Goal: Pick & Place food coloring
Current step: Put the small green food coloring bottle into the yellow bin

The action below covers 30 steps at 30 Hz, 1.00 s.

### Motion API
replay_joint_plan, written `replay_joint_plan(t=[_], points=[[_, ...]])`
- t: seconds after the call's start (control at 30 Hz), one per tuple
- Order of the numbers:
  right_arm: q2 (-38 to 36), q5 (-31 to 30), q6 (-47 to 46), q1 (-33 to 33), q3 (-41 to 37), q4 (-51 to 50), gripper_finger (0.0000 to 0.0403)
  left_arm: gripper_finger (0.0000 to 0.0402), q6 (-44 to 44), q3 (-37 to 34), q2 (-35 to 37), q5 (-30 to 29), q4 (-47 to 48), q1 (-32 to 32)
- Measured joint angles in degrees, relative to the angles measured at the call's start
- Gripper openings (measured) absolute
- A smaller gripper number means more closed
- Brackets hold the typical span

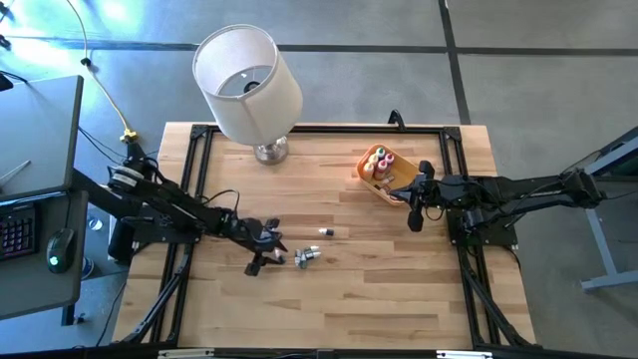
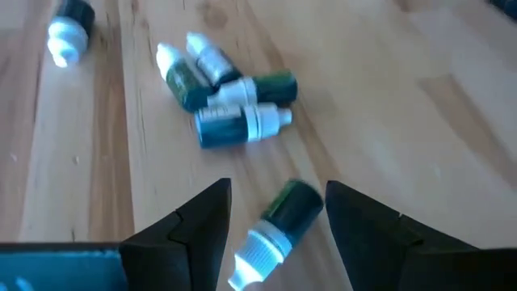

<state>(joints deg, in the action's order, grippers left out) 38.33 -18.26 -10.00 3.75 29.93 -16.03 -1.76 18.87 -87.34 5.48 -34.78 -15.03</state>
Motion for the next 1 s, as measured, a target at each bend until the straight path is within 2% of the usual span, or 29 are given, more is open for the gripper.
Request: replay_joint_plan(t=[0.37, 0.67, 0.83, 1.0], points=[[0.0, 0.0, 0.0, 0.0, 0.0, 0.0, 0.0, 0.0193, 0.47, 0.13, -3.79, -1.6, -0.75, 0.0], [0.0, 0.0, 0.0, 0.0, 0.0, 0.0, 0.0, 0.0112, 0.61, 0.04, -4.01, -2.99, -2.41, 0.01], [0.0, 0.0, 0.02, 0.0, 0.0, 0.0, 0.0, 0.0079, 0.88, 1.32, -4.12, -9.85, -2.14, 0.02], [0.0, 0.0, 0.0, -0.01, 0.0, 0.02, 0.0, 0.0075, 2.35, 5.88, -4.1, -19.42, 0.4, 0.64]])
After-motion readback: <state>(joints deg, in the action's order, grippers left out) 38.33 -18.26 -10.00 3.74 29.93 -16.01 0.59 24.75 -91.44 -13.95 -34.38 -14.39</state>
